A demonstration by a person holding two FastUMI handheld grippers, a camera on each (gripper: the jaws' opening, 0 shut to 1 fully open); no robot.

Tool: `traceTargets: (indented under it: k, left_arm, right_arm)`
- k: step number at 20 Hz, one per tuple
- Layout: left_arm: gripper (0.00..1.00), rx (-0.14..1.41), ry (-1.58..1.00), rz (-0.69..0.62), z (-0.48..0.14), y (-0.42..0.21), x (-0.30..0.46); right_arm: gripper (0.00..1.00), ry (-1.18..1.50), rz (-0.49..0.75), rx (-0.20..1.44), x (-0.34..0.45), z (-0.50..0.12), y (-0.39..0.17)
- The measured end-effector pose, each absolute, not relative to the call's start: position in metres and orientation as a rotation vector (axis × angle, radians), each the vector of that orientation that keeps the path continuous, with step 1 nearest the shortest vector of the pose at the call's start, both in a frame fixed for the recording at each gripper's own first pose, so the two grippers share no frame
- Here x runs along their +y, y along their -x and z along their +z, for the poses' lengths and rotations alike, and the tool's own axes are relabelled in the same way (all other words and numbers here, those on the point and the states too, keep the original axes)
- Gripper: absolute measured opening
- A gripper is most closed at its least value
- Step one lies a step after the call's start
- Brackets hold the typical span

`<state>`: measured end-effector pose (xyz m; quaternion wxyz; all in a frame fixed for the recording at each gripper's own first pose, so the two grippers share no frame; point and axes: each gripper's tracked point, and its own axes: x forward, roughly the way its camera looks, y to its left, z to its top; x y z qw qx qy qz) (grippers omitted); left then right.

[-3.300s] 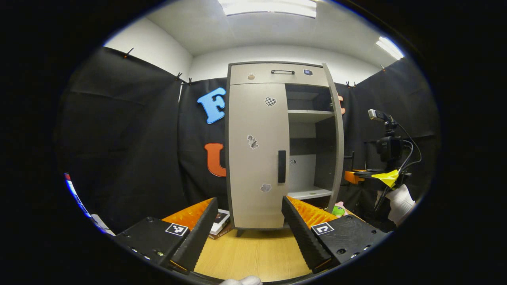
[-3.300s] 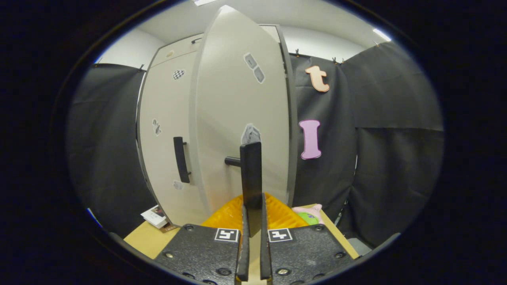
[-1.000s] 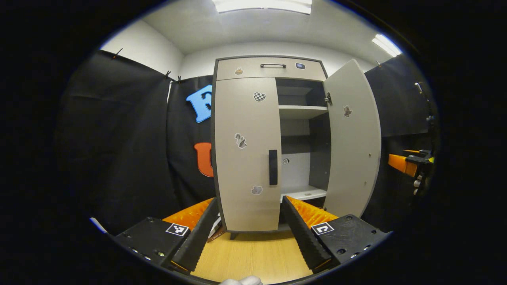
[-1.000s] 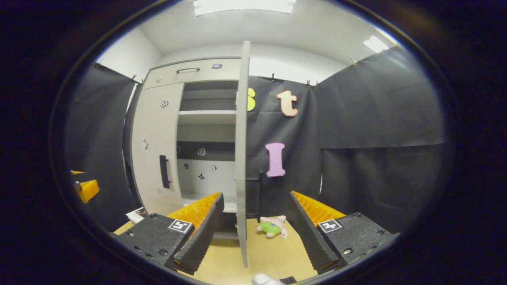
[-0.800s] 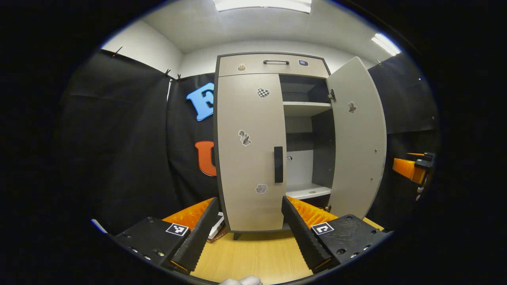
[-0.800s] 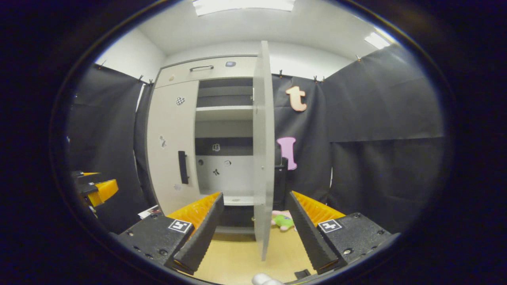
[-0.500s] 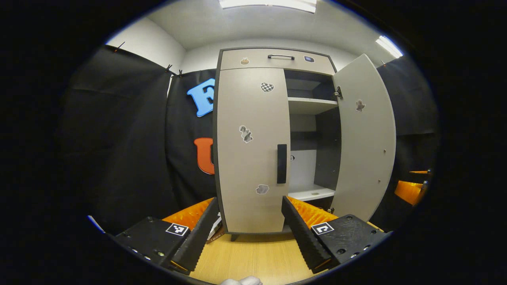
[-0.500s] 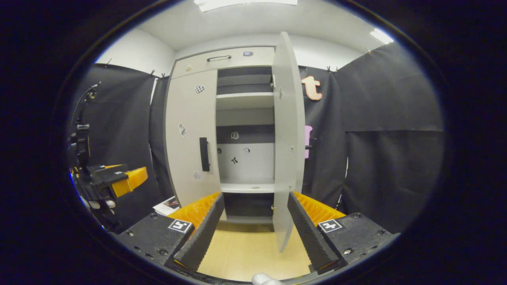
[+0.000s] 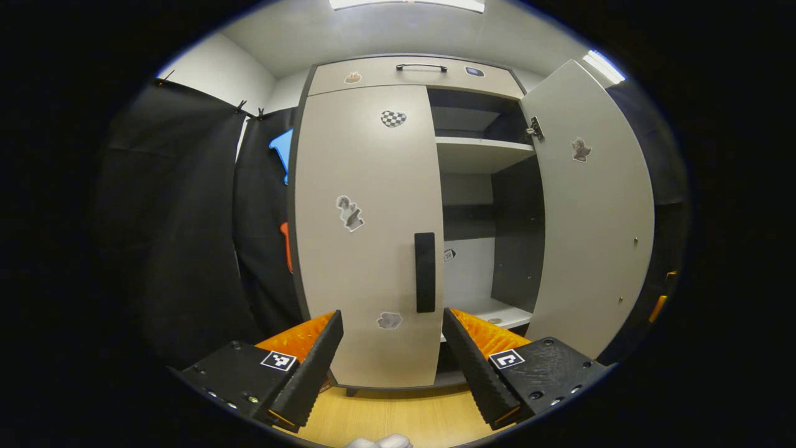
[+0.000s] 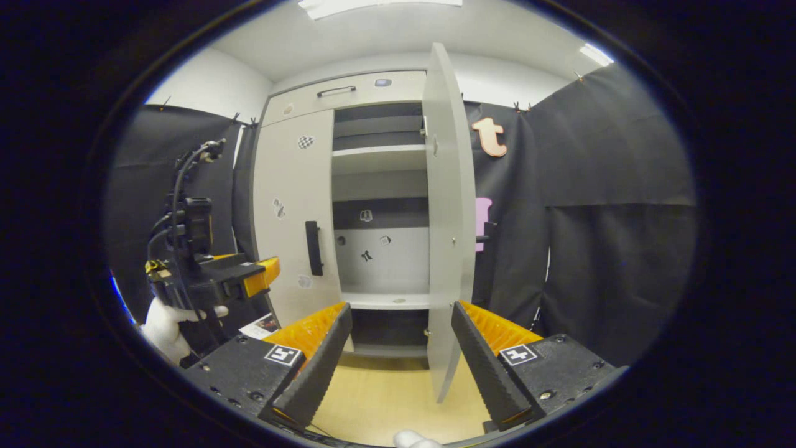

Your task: Open the right door of the double-door shoe cabinet with the right hand, and open the left door with the left hand.

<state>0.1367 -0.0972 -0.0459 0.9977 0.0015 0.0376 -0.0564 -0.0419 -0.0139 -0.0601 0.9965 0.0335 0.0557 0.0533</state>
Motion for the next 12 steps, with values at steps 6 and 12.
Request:
traceTargets:
  k: [6,12]
  left_arm:
    - [0.96,0.069,-0.026,-0.141,-0.045,-0.201,-0.13]
    - [0.96,0.089,-0.045,-0.131,-0.059,-0.25,-0.136]
  right_arm:
    - [1.0,-0.067,0.045,0.113,-0.038,-0.061,0.035]
    - [1.0,-0.062,0.019,0.127,-0.042,-0.067,0.029]
